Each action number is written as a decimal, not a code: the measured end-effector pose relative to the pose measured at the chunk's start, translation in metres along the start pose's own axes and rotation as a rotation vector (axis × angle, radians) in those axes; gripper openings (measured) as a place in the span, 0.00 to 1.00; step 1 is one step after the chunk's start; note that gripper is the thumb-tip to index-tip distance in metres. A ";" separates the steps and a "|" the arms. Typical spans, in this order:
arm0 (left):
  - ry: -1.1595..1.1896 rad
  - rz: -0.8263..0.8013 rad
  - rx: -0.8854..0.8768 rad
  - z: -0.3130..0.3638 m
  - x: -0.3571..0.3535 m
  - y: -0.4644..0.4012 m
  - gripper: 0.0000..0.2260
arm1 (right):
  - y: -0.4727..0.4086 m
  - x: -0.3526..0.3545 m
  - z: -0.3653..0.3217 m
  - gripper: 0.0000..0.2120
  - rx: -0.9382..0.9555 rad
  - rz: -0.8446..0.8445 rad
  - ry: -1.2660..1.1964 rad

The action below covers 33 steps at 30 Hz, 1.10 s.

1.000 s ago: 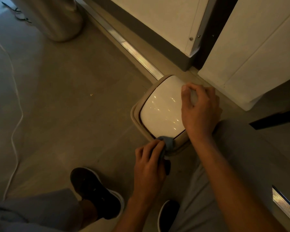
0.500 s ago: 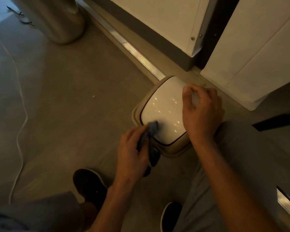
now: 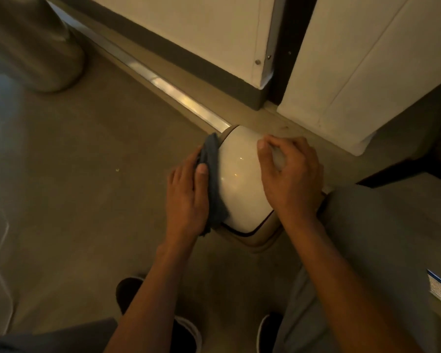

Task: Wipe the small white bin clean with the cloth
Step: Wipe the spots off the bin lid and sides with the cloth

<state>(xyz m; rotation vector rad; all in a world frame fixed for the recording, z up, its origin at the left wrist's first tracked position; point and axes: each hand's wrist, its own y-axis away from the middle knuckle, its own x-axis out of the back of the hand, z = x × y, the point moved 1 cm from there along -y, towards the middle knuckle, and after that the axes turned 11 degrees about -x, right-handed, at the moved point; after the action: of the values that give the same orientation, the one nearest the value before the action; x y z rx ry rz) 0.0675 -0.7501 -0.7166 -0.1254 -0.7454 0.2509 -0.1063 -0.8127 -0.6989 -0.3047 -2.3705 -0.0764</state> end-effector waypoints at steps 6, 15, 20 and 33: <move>0.182 -0.239 0.297 0.003 0.011 -0.072 0.18 | -0.002 0.000 -0.004 0.18 0.014 0.060 0.005; -0.027 -0.589 -0.332 0.045 -0.019 -0.137 0.16 | 0.001 -0.007 -0.007 0.14 -0.017 0.175 0.066; 0.149 -0.397 -0.462 0.017 -0.008 -0.124 0.14 | 0.003 -0.008 -0.007 0.12 -0.007 0.240 0.049; 0.081 -0.488 -0.811 0.011 -0.012 -0.129 0.16 | 0.009 -0.017 -0.012 0.09 -0.036 0.369 0.057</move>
<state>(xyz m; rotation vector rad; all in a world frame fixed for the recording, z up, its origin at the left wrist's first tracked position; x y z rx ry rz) 0.0749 -0.8771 -0.6903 -0.7052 -0.7381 -0.5332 -0.0846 -0.8089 -0.7020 -0.7405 -2.2212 0.0464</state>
